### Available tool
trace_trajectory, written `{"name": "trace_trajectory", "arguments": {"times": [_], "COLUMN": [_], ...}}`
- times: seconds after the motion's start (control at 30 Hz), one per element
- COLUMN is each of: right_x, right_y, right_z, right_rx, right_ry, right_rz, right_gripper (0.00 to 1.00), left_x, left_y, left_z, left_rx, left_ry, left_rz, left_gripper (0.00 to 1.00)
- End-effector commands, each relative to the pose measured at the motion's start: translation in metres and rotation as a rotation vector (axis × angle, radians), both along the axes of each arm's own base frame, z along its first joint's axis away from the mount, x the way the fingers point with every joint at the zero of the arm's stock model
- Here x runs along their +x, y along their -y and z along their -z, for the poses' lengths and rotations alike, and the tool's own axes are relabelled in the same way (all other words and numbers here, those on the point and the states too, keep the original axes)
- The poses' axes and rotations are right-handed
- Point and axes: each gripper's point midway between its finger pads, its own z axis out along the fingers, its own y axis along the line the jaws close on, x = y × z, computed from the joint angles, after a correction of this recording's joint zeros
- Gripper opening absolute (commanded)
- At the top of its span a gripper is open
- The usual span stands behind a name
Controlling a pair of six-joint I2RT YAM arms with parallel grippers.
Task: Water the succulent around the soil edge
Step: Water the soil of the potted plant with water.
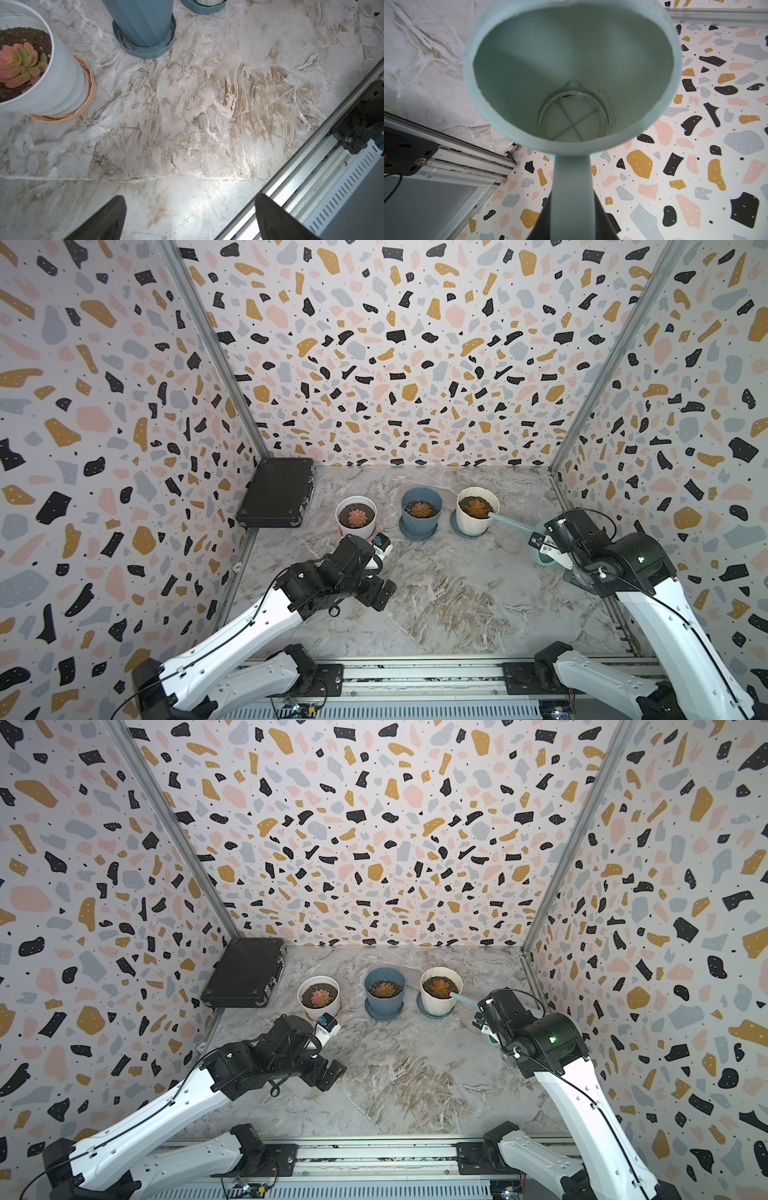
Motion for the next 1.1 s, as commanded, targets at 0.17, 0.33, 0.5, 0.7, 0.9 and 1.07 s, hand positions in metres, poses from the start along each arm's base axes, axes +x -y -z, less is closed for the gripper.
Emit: {"name": "trace_trajectory", "arguments": {"times": [0.17,0.33,0.5,0.7,0.9,1.07], "right_x": [0.001,0.005,0.009,0.015,0.020,0.026], "right_y": [0.011,0.011,0.012,0.011,0.011,0.010], "right_z": [-0.012,-0.013,-0.013,-0.013,-0.013,-0.014], "right_rx": [-0.061,-0.070,-0.076,-0.082,-0.087,-0.087], "right_ry": [0.030,0.030,0.031,0.029,0.028,0.031], "right_rz": [0.043,0.051,0.059,0.065,0.071,0.071], "right_gripper": [0.00,0.00,0.00,0.00,0.00,0.00], "left_x": [0.000,0.000,0.000,0.000,0.000,0.001], "left_y": [-0.001,-0.001,-0.002,-0.002,-0.001,-0.002], "left_z": [-0.002,-0.002,-0.002,-0.002,-0.001,0.000], "left_rx": [0.002,0.004,0.008,0.011,0.012,0.016], "left_ry": [0.031,0.034,0.038,0.041,0.043,0.043], "left_rz": [0.012,0.013,0.013,0.014,0.017,0.017], "left_gripper": [0.99,0.99,1.00,0.99,0.99,0.99]}}
